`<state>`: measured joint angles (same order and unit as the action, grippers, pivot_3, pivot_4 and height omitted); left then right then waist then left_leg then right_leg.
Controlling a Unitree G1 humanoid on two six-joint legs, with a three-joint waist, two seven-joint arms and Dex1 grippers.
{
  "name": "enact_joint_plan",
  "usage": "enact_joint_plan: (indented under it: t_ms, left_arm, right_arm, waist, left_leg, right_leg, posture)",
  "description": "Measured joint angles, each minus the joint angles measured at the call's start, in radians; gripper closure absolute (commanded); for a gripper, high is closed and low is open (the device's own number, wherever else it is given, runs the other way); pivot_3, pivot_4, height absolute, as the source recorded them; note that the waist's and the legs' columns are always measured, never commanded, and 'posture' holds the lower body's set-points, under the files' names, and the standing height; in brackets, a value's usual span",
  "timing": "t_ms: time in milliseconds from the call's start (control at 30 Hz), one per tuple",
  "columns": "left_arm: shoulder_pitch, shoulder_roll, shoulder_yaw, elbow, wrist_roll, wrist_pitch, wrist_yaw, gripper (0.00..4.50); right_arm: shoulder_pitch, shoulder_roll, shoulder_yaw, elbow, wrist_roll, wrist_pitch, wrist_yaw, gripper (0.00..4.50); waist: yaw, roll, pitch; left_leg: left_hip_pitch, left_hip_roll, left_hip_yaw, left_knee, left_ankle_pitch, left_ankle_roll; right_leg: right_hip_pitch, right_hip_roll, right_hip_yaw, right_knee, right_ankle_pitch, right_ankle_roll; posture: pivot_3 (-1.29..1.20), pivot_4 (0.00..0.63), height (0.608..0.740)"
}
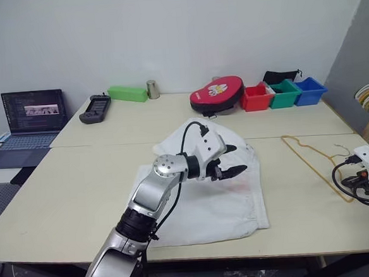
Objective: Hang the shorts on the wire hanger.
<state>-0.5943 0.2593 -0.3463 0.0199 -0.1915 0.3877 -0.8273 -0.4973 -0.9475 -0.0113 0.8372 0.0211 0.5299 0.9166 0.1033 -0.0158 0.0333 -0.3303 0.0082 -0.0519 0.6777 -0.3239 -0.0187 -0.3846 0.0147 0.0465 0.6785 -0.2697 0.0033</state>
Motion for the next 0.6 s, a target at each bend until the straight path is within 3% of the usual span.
enact_joint_plan:
  t_ms: [300,567,600]
  left_arm:
    - [-0.136,0.013,0.105,0.175,-0.021,-0.006,-0.012,1.18]
    - [-0.370,0.113,0.232,0.495,-0.043,-0.081,-0.118,1.18]
    - [-0.420,0.124,0.251,0.572,-0.051,-0.090,-0.160,0.91]
  right_arm:
    - [0.062,0.000,0.003,-0.226,-0.063,-0.207,-0.129,4.48]
    - [0.086,0.015,0.048,-0.480,-0.225,-0.459,-0.329,4.48]
    - [0.087,0.012,0.075,-0.503,-0.286,-0.523,-0.375,4.50]
  waist:
    - [-0.032,0.001,0.001]
    - [-0.052,-0.001,0.002]
    - [-0.051,-0.002,0.003]
  left_leg:
    - [0.000,0.000,0.001,-0.001,0.000,0.000]
    - [-0.001,0.000,-0.001,-0.002,0.000,0.000]
    - [-0.002,0.000,-0.001,-0.002,0.000,0.000]
  right_leg:
    - [-0.002,0.001,0.000,0.001,0.000,0.000]
    - [-0.003,0.001,-0.001,0.001,-0.002,0.000]
    - [-0.003,0.001,-0.002,0.001,-0.002,0.000]
  posture:
    - [0.17,0.000,0.740]
    - [0.17,0.000,0.740]
    - [0.17,0.000,0.740]
